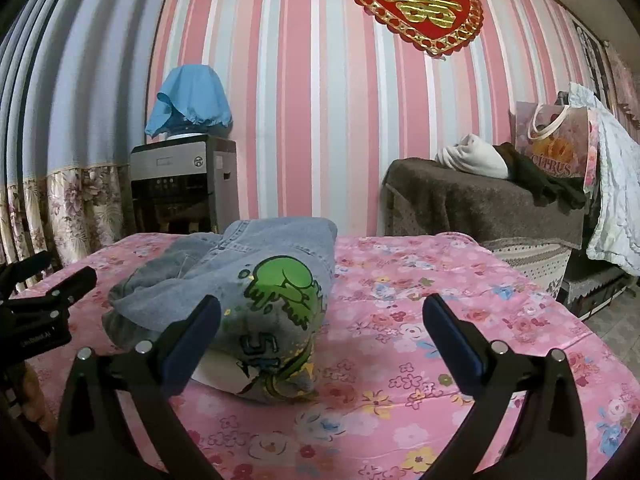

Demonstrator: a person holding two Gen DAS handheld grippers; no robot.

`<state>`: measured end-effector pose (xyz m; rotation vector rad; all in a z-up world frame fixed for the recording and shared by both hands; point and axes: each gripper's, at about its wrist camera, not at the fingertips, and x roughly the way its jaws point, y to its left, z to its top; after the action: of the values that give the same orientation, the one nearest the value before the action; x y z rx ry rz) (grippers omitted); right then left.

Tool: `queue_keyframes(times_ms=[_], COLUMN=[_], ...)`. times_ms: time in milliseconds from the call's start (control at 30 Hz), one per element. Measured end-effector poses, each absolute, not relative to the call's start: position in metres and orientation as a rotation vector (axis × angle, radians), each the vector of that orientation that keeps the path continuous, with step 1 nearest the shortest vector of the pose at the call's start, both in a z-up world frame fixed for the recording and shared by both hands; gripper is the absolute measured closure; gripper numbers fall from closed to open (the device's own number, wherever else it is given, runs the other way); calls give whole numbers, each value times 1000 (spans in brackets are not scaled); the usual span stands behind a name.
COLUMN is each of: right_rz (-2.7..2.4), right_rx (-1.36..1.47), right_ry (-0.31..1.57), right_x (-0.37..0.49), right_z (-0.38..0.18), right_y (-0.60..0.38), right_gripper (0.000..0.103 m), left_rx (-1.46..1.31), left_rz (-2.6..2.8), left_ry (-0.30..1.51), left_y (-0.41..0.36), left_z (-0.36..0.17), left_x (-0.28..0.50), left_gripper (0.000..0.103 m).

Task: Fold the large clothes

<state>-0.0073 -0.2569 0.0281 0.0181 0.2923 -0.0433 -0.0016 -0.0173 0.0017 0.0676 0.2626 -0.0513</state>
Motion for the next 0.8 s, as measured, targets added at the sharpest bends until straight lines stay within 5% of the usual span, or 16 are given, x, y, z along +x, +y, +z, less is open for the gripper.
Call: queue_keyframes(times_ms=[800], right_rz=[-46], right_rx=[14], right_ry=[286], right_x=[-7], right_z=[28], right_y=[-260], right_gripper=[2], left_rx=[64], left_rz=[-51], left_ry=[249], left_y=[-17], left_z=[2], left_x=[-4], left_gripper=[3])
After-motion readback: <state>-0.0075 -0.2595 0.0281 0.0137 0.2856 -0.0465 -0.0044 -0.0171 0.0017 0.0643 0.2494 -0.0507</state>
